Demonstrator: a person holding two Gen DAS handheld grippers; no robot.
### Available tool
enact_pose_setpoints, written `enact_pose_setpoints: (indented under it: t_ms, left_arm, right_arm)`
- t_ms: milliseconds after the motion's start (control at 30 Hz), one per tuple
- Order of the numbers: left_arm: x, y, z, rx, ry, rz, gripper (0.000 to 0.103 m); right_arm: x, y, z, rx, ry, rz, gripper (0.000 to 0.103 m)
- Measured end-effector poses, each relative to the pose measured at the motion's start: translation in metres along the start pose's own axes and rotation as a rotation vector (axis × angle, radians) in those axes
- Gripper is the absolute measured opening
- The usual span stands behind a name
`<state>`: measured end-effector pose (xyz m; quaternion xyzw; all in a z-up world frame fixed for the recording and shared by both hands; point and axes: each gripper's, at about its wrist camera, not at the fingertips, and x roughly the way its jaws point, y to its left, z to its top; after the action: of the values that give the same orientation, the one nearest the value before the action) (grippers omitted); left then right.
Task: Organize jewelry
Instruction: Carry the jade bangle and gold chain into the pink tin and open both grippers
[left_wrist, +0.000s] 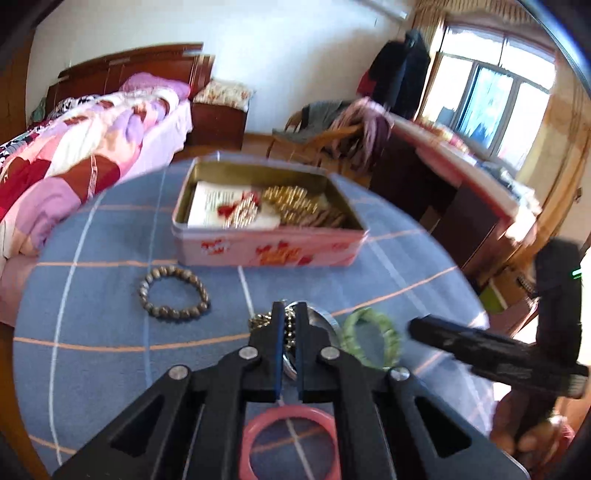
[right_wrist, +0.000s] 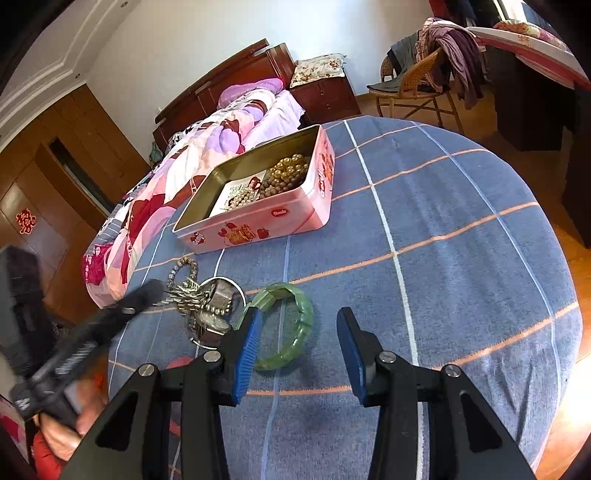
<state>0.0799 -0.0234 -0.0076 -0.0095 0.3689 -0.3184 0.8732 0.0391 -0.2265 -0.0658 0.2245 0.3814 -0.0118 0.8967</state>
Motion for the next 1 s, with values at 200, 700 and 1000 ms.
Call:
enact_pose_setpoints:
  t_ms: [200,700,1000]
  left_arm:
    - [-0.032,0.003,0.011,-0.034,-0.084,-0.031,0.005]
    - [-0.071,0.035,0.002,-0.144,-0.189,0.024,0.005]
    - [-0.070,0.041,-0.005,-0.158,-0.181,0.036,0.005]
  right_arm:
    - [-0.006,0.008,-0.003,-0.017,-0.010,0.010,0.043]
    - [0.001,0.016,-0.013,-0.081,0.028,-0.045,0.043]
    - [0.026,0.026,-0.007,-0.127,0.050,-0.130,0.048]
